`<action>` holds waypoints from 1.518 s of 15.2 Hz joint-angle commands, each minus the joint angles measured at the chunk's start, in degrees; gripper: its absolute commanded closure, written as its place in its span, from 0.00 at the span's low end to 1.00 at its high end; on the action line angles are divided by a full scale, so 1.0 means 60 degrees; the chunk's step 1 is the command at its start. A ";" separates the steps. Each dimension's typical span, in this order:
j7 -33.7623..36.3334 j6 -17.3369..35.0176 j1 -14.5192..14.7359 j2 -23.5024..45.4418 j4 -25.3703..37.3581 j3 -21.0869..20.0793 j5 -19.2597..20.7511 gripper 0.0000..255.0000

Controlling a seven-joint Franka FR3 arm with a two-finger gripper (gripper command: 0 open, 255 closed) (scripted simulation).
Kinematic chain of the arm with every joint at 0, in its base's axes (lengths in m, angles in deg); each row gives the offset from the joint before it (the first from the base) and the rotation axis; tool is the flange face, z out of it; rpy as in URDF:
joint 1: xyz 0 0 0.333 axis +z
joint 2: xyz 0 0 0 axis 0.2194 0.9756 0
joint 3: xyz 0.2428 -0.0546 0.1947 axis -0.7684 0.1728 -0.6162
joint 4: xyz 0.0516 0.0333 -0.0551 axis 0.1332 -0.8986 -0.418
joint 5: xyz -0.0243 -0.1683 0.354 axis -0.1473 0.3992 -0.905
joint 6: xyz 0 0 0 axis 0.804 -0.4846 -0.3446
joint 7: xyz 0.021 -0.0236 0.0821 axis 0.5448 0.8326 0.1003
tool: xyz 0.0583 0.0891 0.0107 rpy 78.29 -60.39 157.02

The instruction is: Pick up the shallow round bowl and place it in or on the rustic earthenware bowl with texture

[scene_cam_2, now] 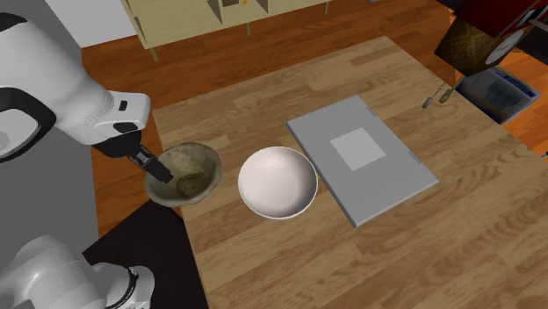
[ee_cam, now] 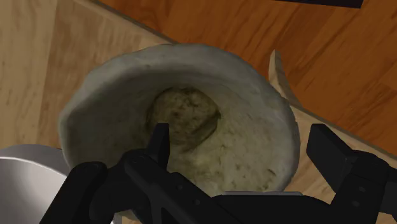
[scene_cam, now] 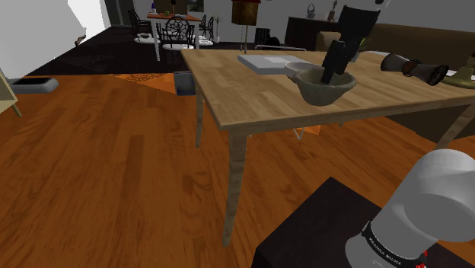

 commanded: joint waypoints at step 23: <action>-0.1286 0.2439 -0.0569 0.4964 0.2733 0.1292 0.1031 0.00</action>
